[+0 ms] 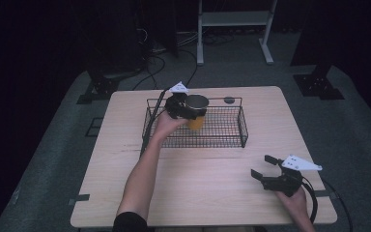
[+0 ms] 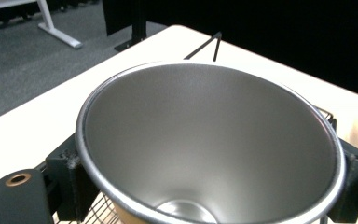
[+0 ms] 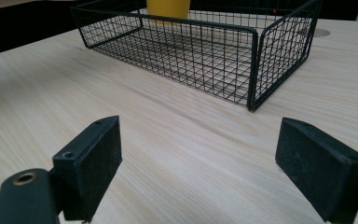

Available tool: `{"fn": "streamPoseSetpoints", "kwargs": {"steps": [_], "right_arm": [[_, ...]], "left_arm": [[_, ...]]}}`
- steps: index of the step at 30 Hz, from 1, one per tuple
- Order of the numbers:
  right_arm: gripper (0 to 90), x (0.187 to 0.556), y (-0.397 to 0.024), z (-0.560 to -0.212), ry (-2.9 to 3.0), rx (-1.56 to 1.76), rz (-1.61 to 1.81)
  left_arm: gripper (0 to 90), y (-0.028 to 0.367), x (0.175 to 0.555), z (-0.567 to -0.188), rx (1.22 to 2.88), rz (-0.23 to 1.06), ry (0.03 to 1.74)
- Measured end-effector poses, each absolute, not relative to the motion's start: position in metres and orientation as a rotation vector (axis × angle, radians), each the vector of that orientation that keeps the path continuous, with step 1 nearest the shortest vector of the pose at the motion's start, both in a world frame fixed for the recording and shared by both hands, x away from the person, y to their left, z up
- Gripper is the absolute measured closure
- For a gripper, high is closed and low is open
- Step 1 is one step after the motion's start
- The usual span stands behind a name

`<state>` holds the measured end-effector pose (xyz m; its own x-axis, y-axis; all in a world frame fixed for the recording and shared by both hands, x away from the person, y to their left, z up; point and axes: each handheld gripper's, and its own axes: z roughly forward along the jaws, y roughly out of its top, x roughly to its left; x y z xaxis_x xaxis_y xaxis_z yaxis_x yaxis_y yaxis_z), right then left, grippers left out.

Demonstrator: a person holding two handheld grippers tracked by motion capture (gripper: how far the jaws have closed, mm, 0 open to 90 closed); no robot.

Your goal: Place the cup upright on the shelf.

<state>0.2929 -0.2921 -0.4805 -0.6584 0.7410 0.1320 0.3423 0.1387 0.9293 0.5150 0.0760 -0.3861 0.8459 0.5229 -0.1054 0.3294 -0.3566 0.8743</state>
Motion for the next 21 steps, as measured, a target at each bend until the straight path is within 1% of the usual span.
{"fn": "streamPoseSetpoints", "kwargs": {"steps": [11,21], "right_arm": [[13.5,0.293,-0.292,-0.481,2.064,1.043,1.529],[13.4,0.293,-0.292,-0.481,2.065,1.042,1.529]], "left_arm": [[11.3,0.078,0.521,-0.398,2.019,0.219,0.657],[11.2,0.073,0.522,-0.402,2.063,0.217,0.643]]}}
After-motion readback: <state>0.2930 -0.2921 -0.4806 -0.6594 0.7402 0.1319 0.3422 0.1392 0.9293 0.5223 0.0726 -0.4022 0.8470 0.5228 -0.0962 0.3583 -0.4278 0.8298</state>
